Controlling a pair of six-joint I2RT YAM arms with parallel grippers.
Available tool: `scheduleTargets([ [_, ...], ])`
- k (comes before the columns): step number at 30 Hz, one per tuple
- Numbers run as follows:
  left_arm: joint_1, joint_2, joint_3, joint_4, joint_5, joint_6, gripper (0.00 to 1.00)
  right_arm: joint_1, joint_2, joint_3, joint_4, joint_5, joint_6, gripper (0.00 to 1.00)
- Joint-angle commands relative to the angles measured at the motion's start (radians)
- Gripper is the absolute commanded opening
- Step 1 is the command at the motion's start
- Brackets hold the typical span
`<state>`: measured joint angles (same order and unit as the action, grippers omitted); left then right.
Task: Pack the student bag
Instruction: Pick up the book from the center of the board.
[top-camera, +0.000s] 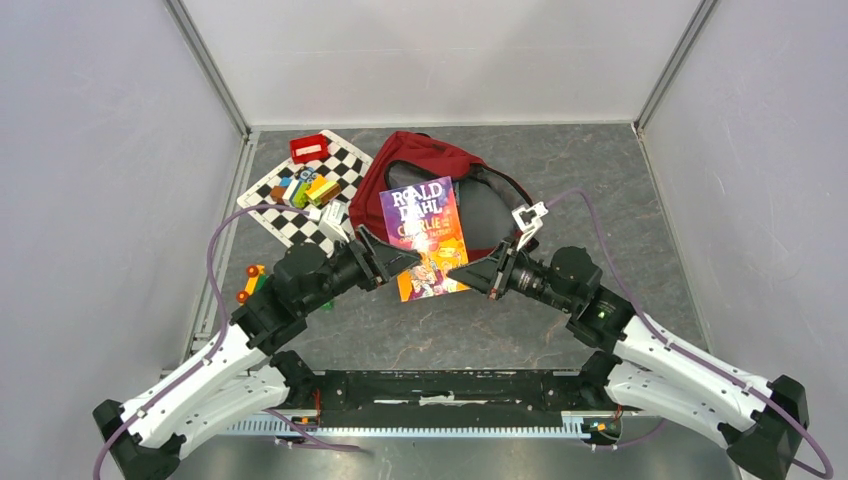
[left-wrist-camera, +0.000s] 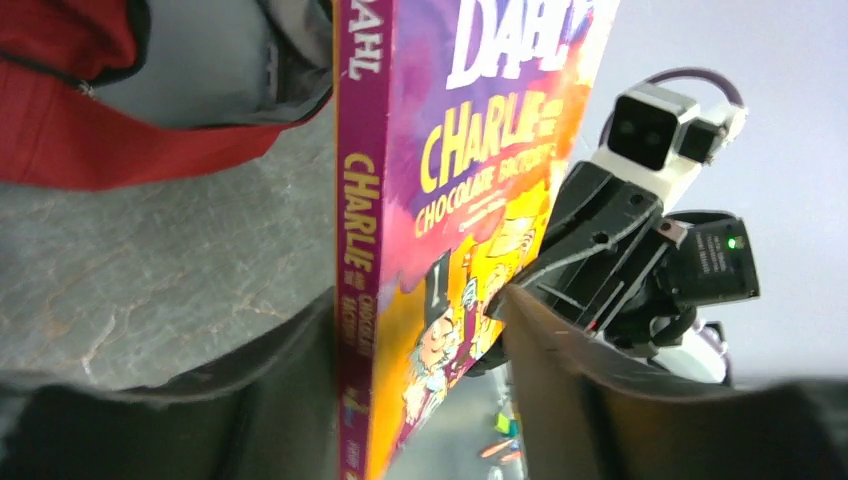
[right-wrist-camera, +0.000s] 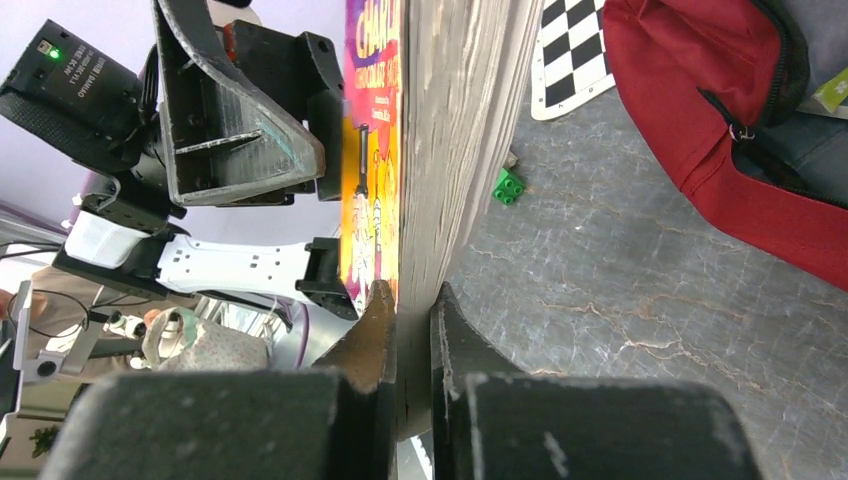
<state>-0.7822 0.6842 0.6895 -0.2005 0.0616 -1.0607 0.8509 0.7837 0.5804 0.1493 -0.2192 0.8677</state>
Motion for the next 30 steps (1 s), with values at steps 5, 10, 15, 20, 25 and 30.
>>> scheduleTargets([
  [5, 0.000, -0.020, -0.006, 0.155, 0.043, 0.034, 0.02, -0.008, 0.014, 0.034, 0.031, 0.020, -0.034, 0.34],
  [10, 0.000, -0.054, 0.008, 0.159, 0.046, 0.084, 0.02, -0.110, 0.040, 0.045, -0.023, -0.036, -0.087, 0.95],
  [15, 0.000, -0.067, 0.027, 0.195, 0.076, 0.124, 0.02, -0.198, 0.085, 0.046, 0.042, -0.215, -0.100, 0.98],
  [20, 0.000, -0.046, 0.037, 0.277, 0.125, 0.136, 0.02, -0.204, 0.133, 0.069, 0.206, -0.367, -0.052, 0.98],
  [25, 0.000, -0.014, 0.062, 0.366, 0.183, 0.136, 0.02, -0.204, 0.185, 0.070, 0.375, -0.484, 0.044, 0.98],
  [30, 0.000, 0.009, 0.091, 0.407, 0.225, 0.150, 0.02, -0.204, 0.217, 0.034, 0.565, -0.539, 0.159, 0.98],
])
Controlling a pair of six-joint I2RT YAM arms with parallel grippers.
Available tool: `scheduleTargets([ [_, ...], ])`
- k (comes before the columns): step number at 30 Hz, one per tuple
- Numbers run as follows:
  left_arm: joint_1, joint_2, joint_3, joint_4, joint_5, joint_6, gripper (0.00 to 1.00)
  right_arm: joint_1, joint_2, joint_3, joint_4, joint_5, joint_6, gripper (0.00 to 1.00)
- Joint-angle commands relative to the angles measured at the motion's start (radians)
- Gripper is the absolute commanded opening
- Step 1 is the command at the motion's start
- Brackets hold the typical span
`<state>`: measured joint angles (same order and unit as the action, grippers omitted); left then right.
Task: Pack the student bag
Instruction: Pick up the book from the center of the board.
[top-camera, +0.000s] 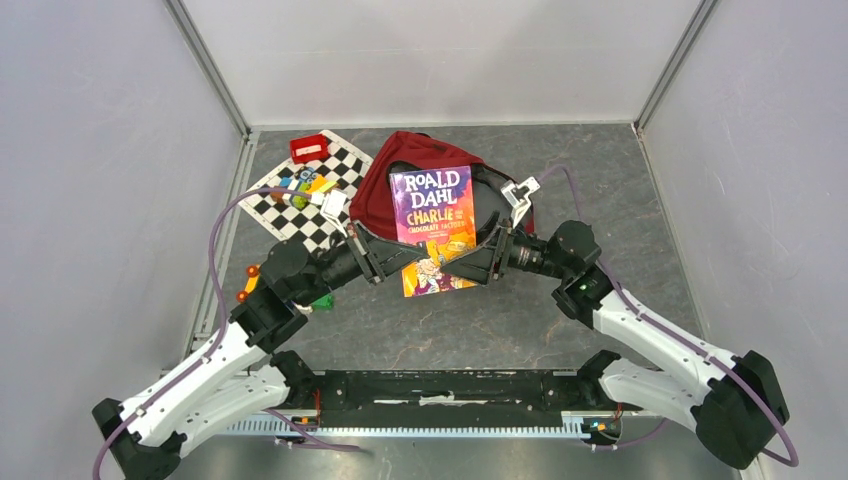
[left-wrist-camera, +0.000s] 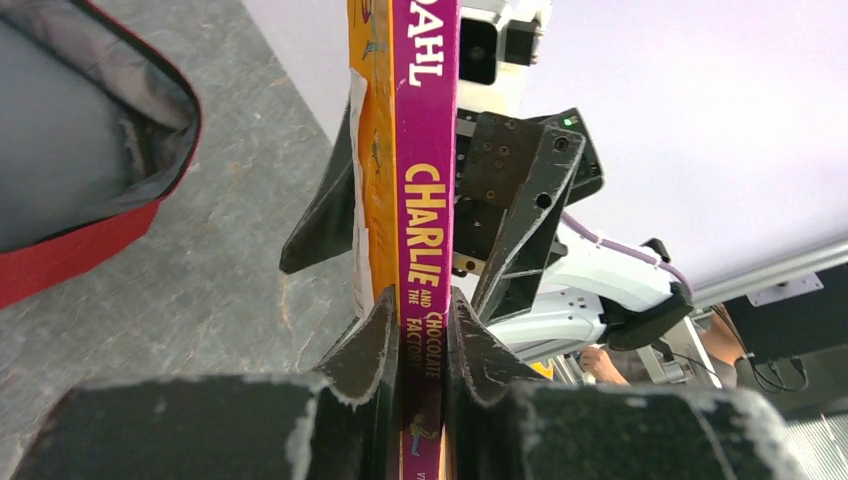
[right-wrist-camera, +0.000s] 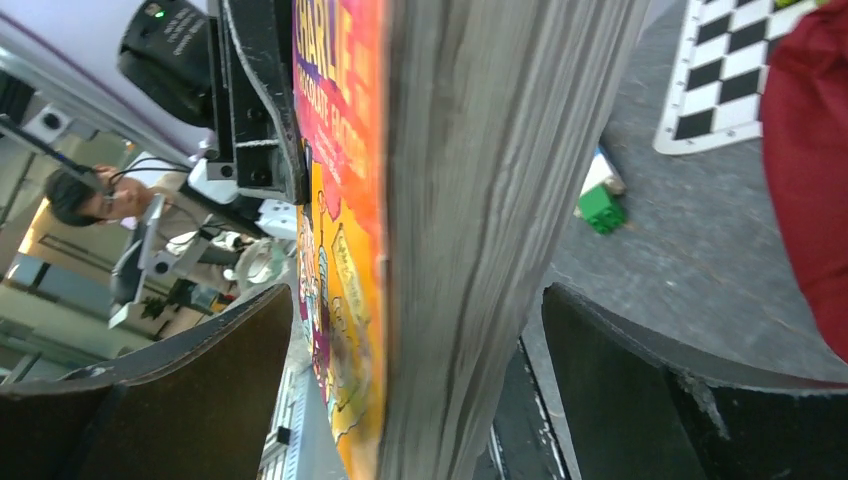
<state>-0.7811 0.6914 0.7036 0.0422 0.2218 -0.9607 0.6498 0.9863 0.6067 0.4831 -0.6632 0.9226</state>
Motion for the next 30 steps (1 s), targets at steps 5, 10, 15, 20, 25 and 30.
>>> scheduleTargets([
  [5, -0.001, 0.000, 0.093, 0.173, 0.053, 0.061, 0.02, -0.002, 0.009, 0.009, 0.267, -0.133, 0.116, 0.87],
  [10, -0.001, -0.024, 0.109, 0.084, -0.009, 0.095, 0.02, -0.008, -0.015, 0.001, 0.232, -0.121, 0.109, 0.61],
  [15, -0.001, -0.038, 0.117, -0.006, -0.040, 0.113, 0.02, -0.028, -0.040, -0.018, 0.193, -0.089, 0.097, 0.43],
  [20, -0.001, -0.040, 0.119, -0.037, -0.048, 0.120, 0.02, -0.032, -0.063, 0.005, 0.077, -0.037, 0.021, 0.26],
  [25, -0.001, -0.015, 0.131, -0.122, -0.094, 0.155, 0.02, -0.032, -0.082, 0.065, -0.092, 0.049, -0.091, 0.00],
  [30, -0.001, 0.101, 0.216, -0.268, -0.172, 0.234, 0.04, -0.043, -0.109, 0.102, -0.285, 0.264, -0.209, 0.00],
])
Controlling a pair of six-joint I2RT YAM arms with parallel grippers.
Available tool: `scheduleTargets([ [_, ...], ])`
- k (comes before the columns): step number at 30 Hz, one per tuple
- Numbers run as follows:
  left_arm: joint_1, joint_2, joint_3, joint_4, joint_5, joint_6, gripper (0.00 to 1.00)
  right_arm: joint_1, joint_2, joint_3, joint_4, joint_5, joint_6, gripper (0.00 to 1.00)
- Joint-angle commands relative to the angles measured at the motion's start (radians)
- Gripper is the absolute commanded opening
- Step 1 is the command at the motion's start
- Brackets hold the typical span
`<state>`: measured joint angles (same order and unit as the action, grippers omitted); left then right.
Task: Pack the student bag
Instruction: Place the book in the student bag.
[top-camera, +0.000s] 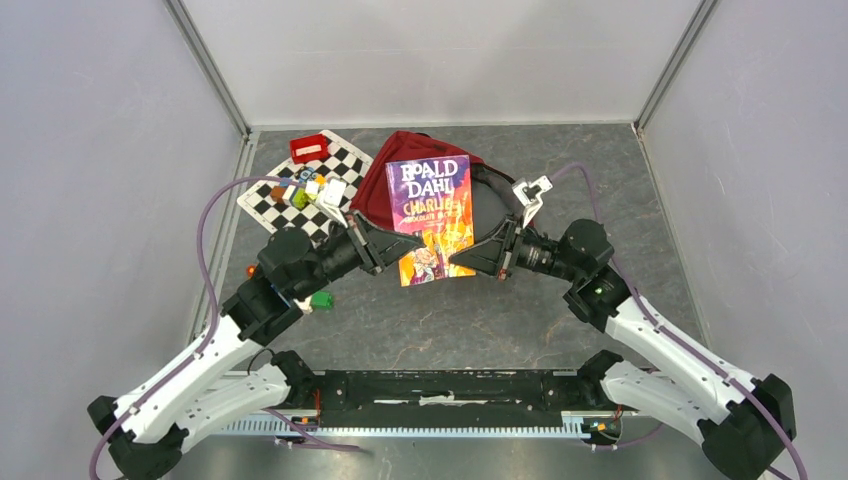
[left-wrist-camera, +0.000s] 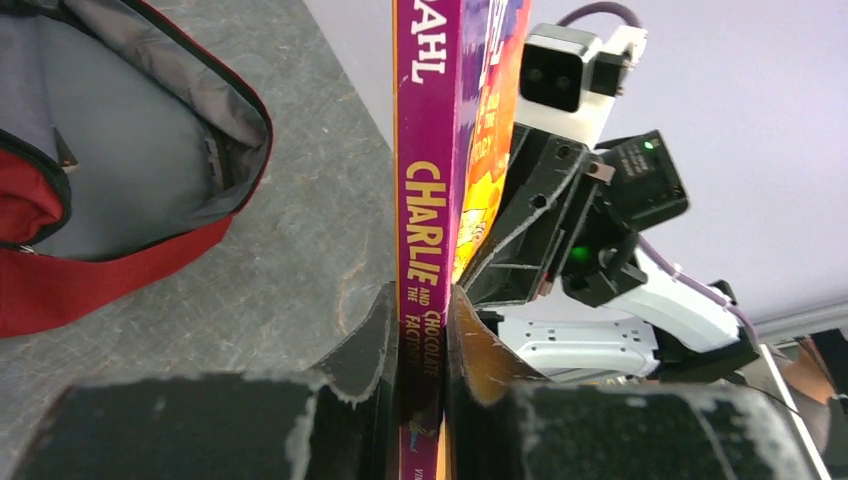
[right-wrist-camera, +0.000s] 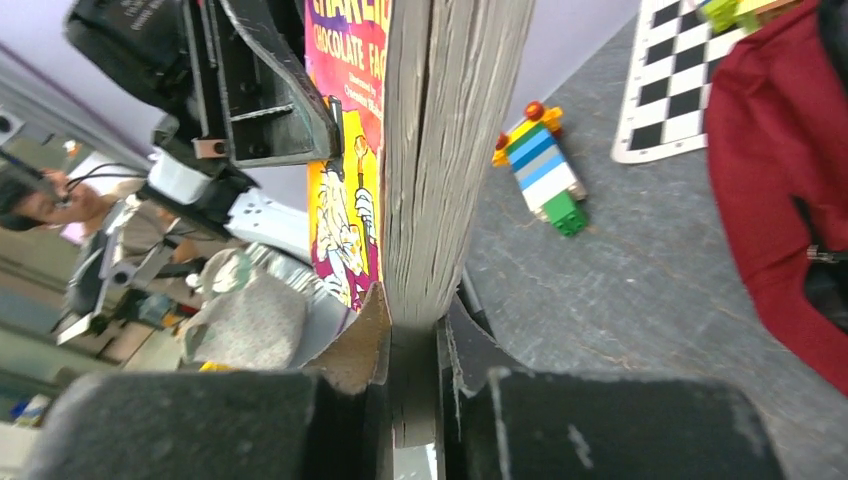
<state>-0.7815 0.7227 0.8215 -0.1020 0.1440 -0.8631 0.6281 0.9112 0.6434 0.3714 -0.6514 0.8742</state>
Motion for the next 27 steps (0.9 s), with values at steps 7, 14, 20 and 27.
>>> scheduleTargets([
  [7, 0.044, 0.362, 0.278, -0.252, -0.162, 0.247, 0.79, -0.112, -0.020, 0.080, -0.294, 0.502, -0.212, 0.00],
  [14, 0.386, 0.656, 0.386, -0.196, 0.192, 0.160, 1.00, -0.297, 0.099, 0.111, -0.356, 0.482, -0.133, 0.00],
  [20, 0.409, 0.873, 0.611, -0.404, 0.115, 0.224, 1.00, -0.384, 0.199, 0.168, -0.489, 0.383, -0.070, 0.00],
  [27, 0.409, 0.982, 0.723, -0.540, -0.052, 0.223, 1.00, -0.396, 0.259, 0.177, -0.505, 0.257, 0.074, 0.00],
])
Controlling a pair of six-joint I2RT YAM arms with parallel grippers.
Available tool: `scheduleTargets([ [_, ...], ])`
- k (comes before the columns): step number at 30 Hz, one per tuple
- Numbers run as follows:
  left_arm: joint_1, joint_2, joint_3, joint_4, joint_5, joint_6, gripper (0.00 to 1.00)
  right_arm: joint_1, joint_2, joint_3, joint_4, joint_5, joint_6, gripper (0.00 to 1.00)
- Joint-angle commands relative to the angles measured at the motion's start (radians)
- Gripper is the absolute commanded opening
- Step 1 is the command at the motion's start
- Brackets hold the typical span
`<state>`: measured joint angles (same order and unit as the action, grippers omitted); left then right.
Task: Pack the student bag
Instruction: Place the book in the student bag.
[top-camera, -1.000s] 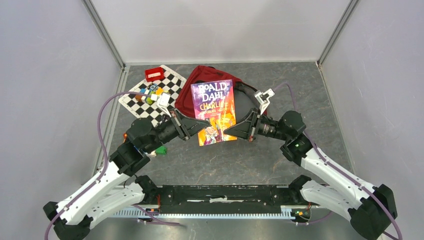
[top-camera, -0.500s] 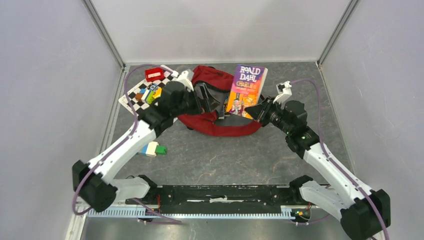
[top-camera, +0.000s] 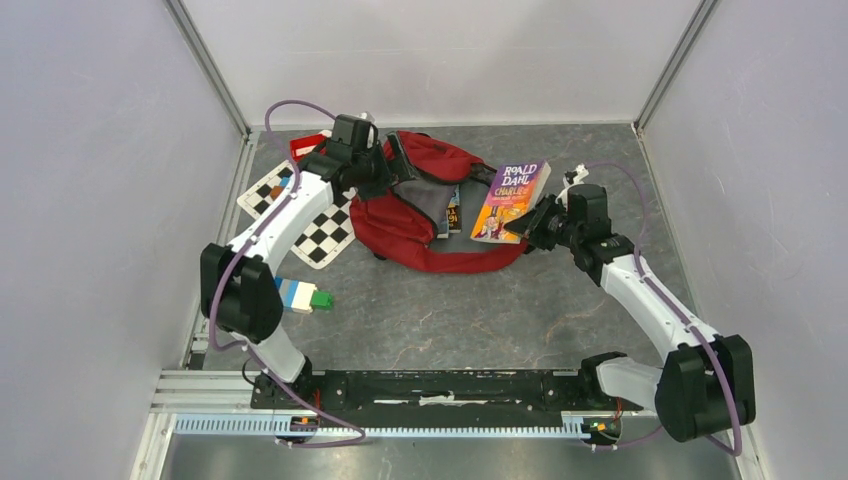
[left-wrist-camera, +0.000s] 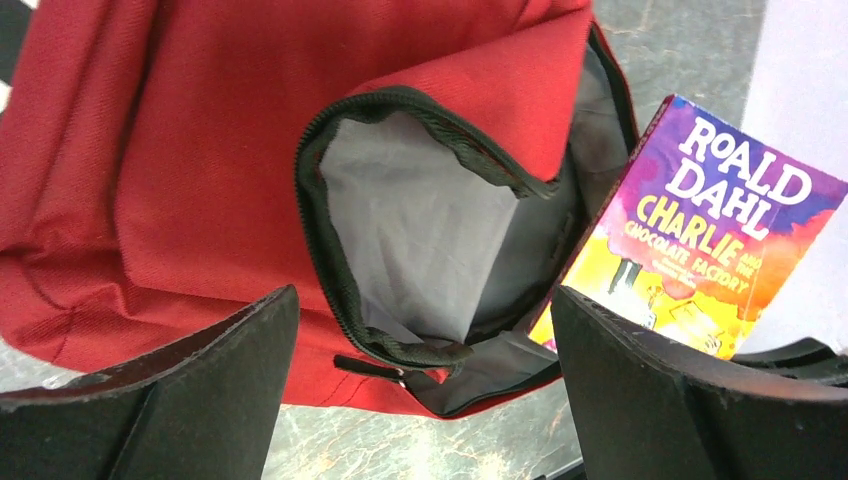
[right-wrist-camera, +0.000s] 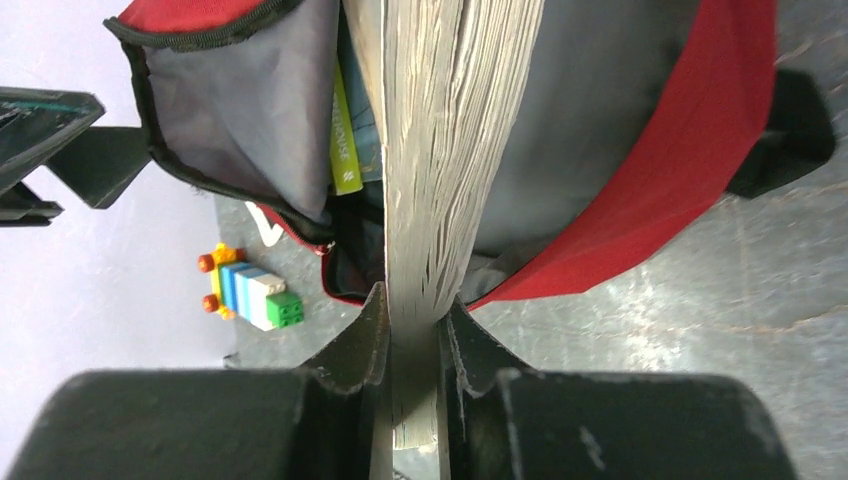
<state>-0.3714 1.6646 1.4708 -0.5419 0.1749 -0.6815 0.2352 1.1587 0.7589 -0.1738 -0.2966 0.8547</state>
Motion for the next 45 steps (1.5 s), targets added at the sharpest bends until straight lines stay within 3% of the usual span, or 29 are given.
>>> scheduleTargets([
  [1, 0.000, 0.059, 0.084, -0.116, -0.087, 0.042, 1.00, -0.005, 0.018, 0.066, 0.040, -0.111, 0.097, 0.00],
  [6, -0.001, 0.128, 0.097, -0.136, -0.056, 0.031, 0.99, -0.011, 0.054, 0.077, 0.049, -0.195, 0.126, 0.00],
  [7, -0.001, 0.136, 0.089, -0.115, -0.031, 0.029, 0.92, -0.010, 0.056, 0.067, 0.073, -0.211, 0.142, 0.00],
  [10, -0.001, 0.154, 0.090, -0.051, 0.034, 0.029, 0.54, -0.010, 0.062, 0.067, 0.085, -0.210, 0.150, 0.00],
  [11, -0.001, 0.154, 0.096, -0.036, 0.046, 0.031, 0.36, -0.010, 0.069, 0.069, 0.086, -0.216, 0.152, 0.00],
  [13, 0.000, 0.134, 0.103, -0.014, 0.054, 0.046, 0.09, -0.010, 0.087, 0.073, 0.101, -0.247, 0.172, 0.00],
  [14, 0.000, 0.112, 0.094, 0.005, 0.048, 0.054, 0.03, -0.010, 0.095, 0.072, 0.115, -0.260, 0.182, 0.00],
  [24, -0.001, -0.136, -0.093, 0.241, 0.072, 0.052, 0.02, 0.004, 0.181, 0.117, 0.166, -0.319, 0.186, 0.00],
  [29, -0.001, -0.155, -0.095, 0.258, 0.089, 0.019, 0.02, 0.039, 0.241, 0.170, 0.166, -0.344, 0.194, 0.00],
  [39, 0.000, -0.152, -0.064, 0.309, 0.164, -0.056, 0.02, 0.077, 0.290, 0.161, 0.379, -0.357, 0.222, 0.00],
  [45, -0.001, -0.174, -0.060, 0.312, 0.167, -0.068, 0.02, 0.090, 0.373, 0.217, 0.406, -0.365, 0.183, 0.00],
])
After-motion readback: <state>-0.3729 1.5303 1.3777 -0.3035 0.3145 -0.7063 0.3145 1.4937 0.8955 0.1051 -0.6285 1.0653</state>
